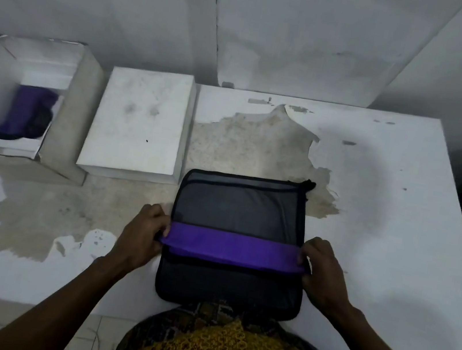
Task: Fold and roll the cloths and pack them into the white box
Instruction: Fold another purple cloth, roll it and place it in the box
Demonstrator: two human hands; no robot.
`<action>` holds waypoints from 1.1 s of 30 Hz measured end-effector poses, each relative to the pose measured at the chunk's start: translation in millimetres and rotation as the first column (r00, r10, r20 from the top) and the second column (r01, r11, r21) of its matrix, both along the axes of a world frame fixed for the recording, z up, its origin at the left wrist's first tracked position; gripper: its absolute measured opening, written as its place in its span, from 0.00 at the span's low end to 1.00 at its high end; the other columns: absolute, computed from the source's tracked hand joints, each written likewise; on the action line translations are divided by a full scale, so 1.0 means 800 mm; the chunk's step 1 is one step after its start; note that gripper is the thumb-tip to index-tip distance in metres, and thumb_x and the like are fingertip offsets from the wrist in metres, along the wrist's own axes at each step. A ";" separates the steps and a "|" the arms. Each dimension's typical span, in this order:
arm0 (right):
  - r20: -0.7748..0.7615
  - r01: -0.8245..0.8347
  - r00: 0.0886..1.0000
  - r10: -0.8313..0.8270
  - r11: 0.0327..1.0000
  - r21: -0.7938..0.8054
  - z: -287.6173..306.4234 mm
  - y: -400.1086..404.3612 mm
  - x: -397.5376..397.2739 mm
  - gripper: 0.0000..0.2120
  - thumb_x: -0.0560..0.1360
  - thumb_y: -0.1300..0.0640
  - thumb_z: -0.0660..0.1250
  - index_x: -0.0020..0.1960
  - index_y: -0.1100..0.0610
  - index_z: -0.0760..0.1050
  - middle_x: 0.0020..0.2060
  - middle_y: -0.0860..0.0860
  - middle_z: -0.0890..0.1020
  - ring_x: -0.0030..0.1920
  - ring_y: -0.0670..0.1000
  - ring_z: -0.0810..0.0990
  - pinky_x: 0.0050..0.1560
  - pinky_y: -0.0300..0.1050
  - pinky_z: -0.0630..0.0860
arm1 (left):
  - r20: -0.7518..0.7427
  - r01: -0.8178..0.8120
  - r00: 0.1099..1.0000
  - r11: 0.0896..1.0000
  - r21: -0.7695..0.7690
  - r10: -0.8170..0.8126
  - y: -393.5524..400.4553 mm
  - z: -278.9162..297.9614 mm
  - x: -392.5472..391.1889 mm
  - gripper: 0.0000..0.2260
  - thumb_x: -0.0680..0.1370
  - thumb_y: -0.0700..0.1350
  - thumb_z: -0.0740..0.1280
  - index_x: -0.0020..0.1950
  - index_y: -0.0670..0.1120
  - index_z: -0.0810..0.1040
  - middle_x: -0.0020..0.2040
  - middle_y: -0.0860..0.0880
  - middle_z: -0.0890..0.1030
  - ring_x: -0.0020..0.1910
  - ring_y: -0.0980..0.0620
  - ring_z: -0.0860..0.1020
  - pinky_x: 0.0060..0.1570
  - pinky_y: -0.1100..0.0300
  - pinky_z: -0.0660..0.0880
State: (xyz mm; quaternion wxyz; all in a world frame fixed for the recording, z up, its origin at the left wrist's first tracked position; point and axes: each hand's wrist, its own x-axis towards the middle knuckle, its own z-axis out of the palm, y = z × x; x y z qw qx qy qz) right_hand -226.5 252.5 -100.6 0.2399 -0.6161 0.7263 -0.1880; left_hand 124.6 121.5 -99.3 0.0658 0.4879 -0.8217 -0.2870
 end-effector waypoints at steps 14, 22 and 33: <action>-0.145 -0.013 0.989 0.014 1.000 0.005 0.008 0.009 0.003 0.10 0.64 0.75 0.67 0.40 0.62 0.75 0.44 0.56 0.76 0.47 0.56 0.74 0.29 0.49 0.73 | -0.044 -0.173 0.983 0.982 0.073 0.176 0.034 -0.007 -0.001 0.08 0.66 0.25 0.65 0.36 0.38 0.75 0.40 0.47 0.71 0.42 0.49 0.72 0.37 0.56 0.68; -0.151 -0.003 0.988 0.008 0.999 0.037 -0.002 0.031 0.010 0.07 0.69 0.72 0.68 0.42 0.62 0.78 0.44 0.56 0.75 0.45 0.57 0.75 0.28 0.49 0.74 | 0.054 0.016 0.998 1.000 -0.020 -0.015 0.041 -0.002 0.006 0.11 0.63 0.24 0.66 0.36 0.39 0.79 0.40 0.41 0.74 0.43 0.41 0.73 0.36 0.48 0.74; -0.207 0.017 0.977 -0.040 0.994 -0.109 0.014 -0.003 0.052 0.15 0.66 0.68 0.70 0.52 0.61 0.76 0.53 0.60 0.76 0.52 0.60 0.77 0.37 0.42 0.72 | 0.096 -0.025 0.994 0.973 -0.228 0.048 0.045 0.032 -0.066 0.11 0.61 0.30 0.68 0.42 0.38 0.76 0.51 0.38 0.75 0.49 0.39 0.74 0.39 0.49 0.74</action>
